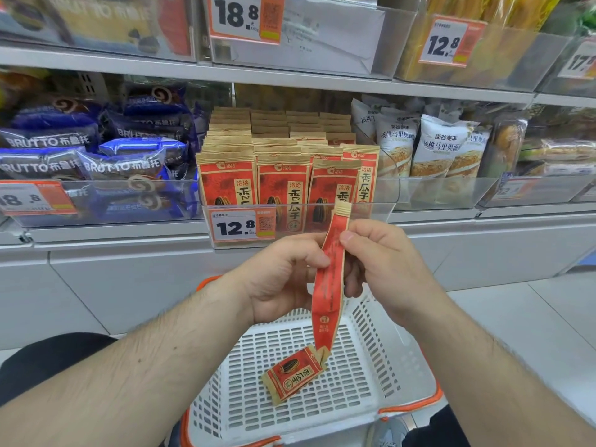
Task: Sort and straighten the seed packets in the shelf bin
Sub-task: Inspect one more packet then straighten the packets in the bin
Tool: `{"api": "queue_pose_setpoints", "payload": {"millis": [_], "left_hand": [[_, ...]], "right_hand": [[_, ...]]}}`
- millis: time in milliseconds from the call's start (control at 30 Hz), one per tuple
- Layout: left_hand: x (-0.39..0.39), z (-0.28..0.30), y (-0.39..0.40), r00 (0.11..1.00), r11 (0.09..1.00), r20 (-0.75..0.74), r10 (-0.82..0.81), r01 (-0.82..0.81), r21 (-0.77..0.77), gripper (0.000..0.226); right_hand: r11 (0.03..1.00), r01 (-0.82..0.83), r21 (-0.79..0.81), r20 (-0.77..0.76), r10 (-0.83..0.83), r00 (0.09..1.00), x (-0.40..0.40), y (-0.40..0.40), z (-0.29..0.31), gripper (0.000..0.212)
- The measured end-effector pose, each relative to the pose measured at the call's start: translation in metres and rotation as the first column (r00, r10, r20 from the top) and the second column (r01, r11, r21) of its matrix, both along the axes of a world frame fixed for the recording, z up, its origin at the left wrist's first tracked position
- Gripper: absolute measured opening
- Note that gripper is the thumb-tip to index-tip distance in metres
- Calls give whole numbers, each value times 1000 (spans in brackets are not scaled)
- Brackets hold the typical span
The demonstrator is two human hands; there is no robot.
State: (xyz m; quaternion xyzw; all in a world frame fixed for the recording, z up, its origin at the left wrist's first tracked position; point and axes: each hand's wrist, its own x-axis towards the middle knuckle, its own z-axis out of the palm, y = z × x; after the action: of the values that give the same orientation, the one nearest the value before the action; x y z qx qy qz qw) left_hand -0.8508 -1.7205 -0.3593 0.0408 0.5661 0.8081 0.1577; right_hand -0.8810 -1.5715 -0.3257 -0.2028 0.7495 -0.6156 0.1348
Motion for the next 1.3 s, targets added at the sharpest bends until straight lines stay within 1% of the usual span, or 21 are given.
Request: {"api": "queue_pose_setpoints", "payload": {"millis": [100,167,233,333,367,400,467,567,633,700,767,833,867,900,967,1033,1133,1233,1300], "left_hand": [[-1,1,1,998,999,46,46,-45,-10,44],[-2,3,0,990,996,111,83,-86,23,43],[-3,5,0,978,990,172,121,-132,55,40],[-4,7,-1,951,977,254,178,-202,71,43],[-4,6,-2,944,972,270,193,-221,79,38],[-4,6,-2,940,969,273,203,-233,83,27],[-5,4,-1,936,966,280,213,-244,80,6],[-5,3,1,929,963,296,220,-255,84,11],[-3,6,2,932,965,298,208,-245,92,4],[-2,8,1,927,958,310,213,-260,121,17],[-3,8,0,921,937,320,221,-292,194,25],[-4,9,-3,933,911,301,196,-287,297,41],[-4,8,-3,941,901,287,181,-276,336,50],[-4,7,-3,948,895,266,172,-263,359,54],[-5,6,-3,960,899,217,176,-247,361,50],[-5,7,-2,965,910,181,191,-244,336,48],[-5,9,-1,969,939,137,206,-235,249,51],[-4,10,-1,961,957,77,264,-271,105,58],[-5,12,-3,948,948,33,318,-319,26,54]], "right_hand": [[999,16,29,-41,-14,999,-1,1,0,32],[995,6,101,-79,2,997,-2,6,2,36],[976,-80,202,-68,95,993,-4,15,6,42],[876,-256,409,-27,292,956,-3,25,12,42],[843,-286,456,-14,328,945,-3,26,12,38],[824,-304,478,-4,348,937,-3,27,12,33],[812,-328,483,14,368,930,-4,28,12,27],[809,-354,468,46,378,925,-6,29,12,24],[811,-360,461,45,384,922,-6,29,11,23],[819,-354,452,31,383,923,-5,29,9,23],[868,-289,403,3,314,949,-5,28,6,25],[932,-138,335,-9,150,989,-9,27,1,32],[943,-64,326,1,68,998,-10,25,-1,34],[941,-15,338,6,14,1000,-10,23,-2,35],[941,-3,340,8,1,1000,-10,20,-4,35],[952,-5,307,-8,8,1000,-10,19,-6,33],[956,56,286,-51,-43,998,-14,19,-10,35],[979,129,156,-36,-125,991,-16,17,-15,30],[982,163,99,-33,-161,986,-19,16,-15,25]]}}
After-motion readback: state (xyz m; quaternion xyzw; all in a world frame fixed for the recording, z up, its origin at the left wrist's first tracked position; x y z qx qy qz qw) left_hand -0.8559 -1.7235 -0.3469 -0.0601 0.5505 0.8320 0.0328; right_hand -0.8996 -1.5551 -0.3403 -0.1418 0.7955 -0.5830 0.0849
